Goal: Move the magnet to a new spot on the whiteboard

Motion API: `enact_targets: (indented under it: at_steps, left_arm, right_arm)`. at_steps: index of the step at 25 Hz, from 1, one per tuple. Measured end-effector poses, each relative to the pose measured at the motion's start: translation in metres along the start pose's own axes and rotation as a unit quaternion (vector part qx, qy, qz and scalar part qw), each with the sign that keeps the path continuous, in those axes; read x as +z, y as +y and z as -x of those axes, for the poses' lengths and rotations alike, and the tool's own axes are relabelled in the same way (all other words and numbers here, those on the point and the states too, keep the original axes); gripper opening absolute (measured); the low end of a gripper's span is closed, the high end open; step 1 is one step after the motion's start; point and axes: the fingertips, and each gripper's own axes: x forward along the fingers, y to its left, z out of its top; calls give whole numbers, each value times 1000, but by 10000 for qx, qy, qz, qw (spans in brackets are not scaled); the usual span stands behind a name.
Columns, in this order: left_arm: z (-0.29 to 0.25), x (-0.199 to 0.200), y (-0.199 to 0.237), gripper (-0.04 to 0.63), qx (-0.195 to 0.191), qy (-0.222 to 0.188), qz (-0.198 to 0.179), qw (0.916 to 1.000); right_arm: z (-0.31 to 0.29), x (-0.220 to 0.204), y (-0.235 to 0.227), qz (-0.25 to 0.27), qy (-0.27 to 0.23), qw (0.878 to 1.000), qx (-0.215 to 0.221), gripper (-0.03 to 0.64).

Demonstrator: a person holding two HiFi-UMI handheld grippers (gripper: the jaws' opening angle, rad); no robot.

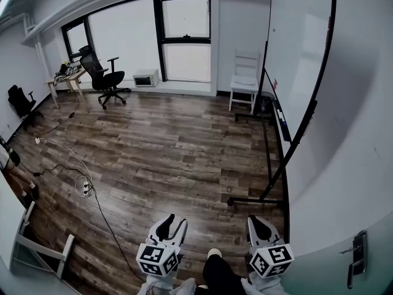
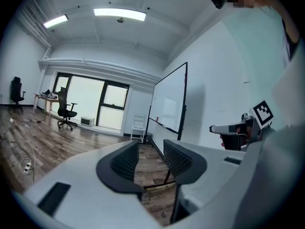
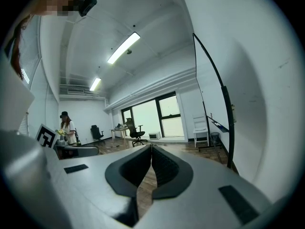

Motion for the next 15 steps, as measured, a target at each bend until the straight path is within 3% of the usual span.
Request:
enact_targets:
  at_steps: [15]
  left_arm:
    - [-133, 40, 43, 160, 82, -43, 16, 10000]
  right_arm:
    - [-118, 41, -78, 51, -22, 10000, 12, 28]
